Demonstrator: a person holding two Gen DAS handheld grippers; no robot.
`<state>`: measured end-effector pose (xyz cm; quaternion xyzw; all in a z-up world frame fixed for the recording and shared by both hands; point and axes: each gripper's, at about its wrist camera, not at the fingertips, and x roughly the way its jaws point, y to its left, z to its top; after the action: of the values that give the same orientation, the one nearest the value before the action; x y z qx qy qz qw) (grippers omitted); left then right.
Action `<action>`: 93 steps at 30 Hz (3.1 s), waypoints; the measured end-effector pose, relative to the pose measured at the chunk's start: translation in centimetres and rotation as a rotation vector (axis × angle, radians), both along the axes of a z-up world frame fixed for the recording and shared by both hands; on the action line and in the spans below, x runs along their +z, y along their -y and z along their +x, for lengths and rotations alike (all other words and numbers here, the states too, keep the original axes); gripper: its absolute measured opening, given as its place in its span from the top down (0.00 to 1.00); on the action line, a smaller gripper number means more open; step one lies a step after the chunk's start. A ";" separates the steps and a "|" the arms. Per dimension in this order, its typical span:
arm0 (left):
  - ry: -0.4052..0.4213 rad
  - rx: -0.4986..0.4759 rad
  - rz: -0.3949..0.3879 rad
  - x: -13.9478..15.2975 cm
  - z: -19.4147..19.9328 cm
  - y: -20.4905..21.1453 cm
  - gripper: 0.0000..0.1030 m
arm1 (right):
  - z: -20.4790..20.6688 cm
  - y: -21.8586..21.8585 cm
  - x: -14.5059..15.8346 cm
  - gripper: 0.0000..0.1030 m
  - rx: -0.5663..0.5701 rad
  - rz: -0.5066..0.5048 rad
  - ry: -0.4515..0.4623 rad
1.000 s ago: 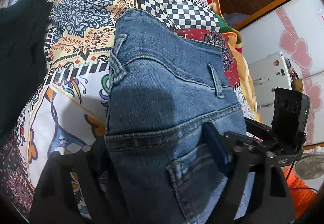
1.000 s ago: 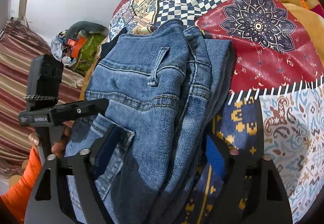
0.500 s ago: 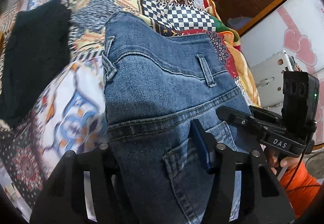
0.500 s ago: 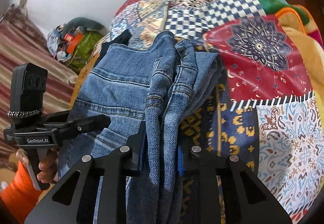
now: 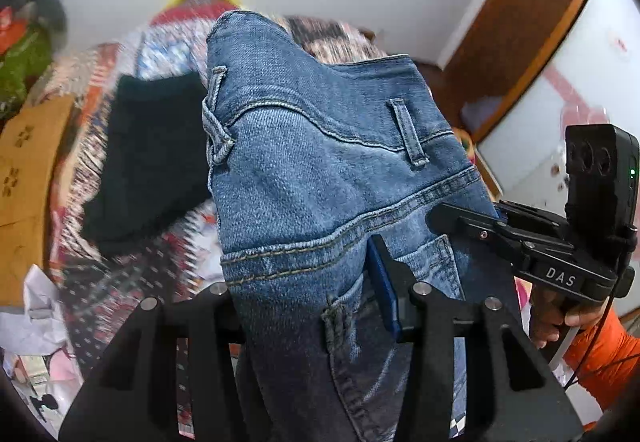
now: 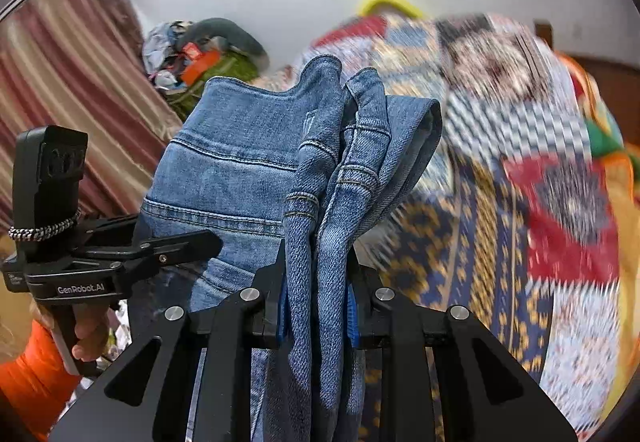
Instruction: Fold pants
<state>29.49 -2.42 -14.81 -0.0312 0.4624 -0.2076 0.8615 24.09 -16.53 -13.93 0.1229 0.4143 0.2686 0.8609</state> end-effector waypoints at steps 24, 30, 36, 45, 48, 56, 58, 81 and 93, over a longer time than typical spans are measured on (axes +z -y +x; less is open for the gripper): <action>0.183 0.224 0.010 1.8 15.7 -12.8 0.54 | 17.4 -13.0 2.0 0.81 0.117 -0.024 0.127; 0.115 0.254 0.001 -3.5 21.6 -14.3 0.54 | 22.0 -14.8 -1.8 0.81 0.127 -0.057 0.072; -0.014 0.279 0.011 -10.2 26.2 -14.8 0.54 | 26.3 -16.0 -6.8 0.81 0.137 -0.133 -0.046; -0.067 0.299 0.013 -13.0 26.3 -16.0 0.35 | 25.7 -15.1 -8.6 0.69 0.122 -0.222 -0.083; -0.051 0.322 0.055 -11.9 24.9 -17.1 0.32 | 23.7 -13.7 -7.6 0.56 0.080 -0.211 -0.067; 0.042 0.349 0.065 -6.0 17.9 -18.7 0.32 | 18.9 -11.4 -2.5 0.56 0.045 -0.206 0.019; 0.083 0.340 0.067 -3.5 15.5 -18.4 0.32 | 17.1 -11.1 -0.4 0.56 0.042 -0.198 0.067; 0.729 0.373 0.131 14.3 -16.3 -9.6 0.32 | -10.5 -9.5 14.7 0.56 -0.010 -0.109 0.653; 0.824 0.407 0.084 13.7 -20.9 -8.5 0.00 | -13.6 -9.1 14.7 0.17 -0.071 -0.059 0.710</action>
<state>8.57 6.11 -1.10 -0.0013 0.0738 -0.0102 0.9972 10.53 -7.38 0.81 0.0111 0.0922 0.2524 0.9631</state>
